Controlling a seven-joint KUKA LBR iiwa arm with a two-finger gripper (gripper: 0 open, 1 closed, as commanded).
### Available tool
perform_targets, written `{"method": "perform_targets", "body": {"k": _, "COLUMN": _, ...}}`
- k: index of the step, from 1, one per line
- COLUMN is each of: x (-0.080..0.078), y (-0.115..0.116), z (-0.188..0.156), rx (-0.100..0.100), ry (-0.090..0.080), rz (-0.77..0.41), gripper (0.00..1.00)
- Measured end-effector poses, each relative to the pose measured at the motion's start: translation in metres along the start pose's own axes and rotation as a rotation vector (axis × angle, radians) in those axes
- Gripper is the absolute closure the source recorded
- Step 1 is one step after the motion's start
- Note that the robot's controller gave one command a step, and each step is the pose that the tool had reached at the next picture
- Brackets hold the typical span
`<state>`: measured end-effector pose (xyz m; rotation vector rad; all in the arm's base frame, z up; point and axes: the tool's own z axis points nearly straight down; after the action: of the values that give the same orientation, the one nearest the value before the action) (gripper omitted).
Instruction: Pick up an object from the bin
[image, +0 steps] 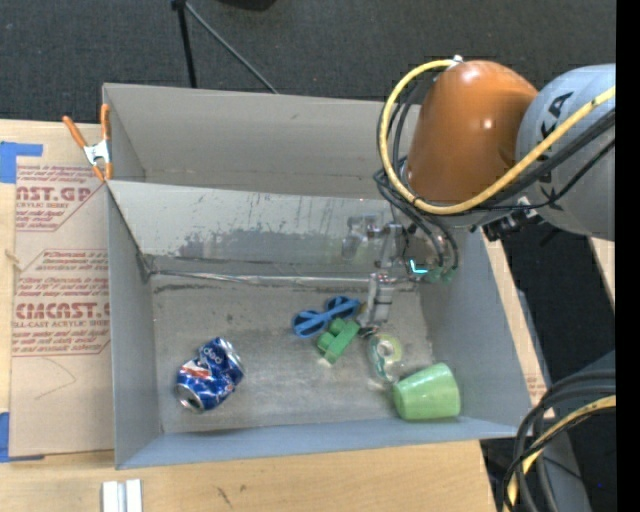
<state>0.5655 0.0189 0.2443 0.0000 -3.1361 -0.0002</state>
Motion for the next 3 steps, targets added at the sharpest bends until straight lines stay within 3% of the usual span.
{"method": "perform_targets", "body": {"k": 1, "x": -0.020, "y": 0.007, "z": 0.135, "rx": 0.000, "ry": -0.003, "rz": -0.425, "gripper": 0.00}}
{"method": "perform_targets", "body": {"k": 2, "x": -0.028, "y": -0.016, "z": 0.174, "rx": 0.000, "ry": -0.003, "rz": -0.704, "gripper": 0.00}}
{"method": "perform_targets", "body": {"k": 3, "x": -0.030, "y": -0.016, "z": 0.170, "rx": 0.000, "ry": -0.008, "rz": -0.704, "gripper": 1.00}}
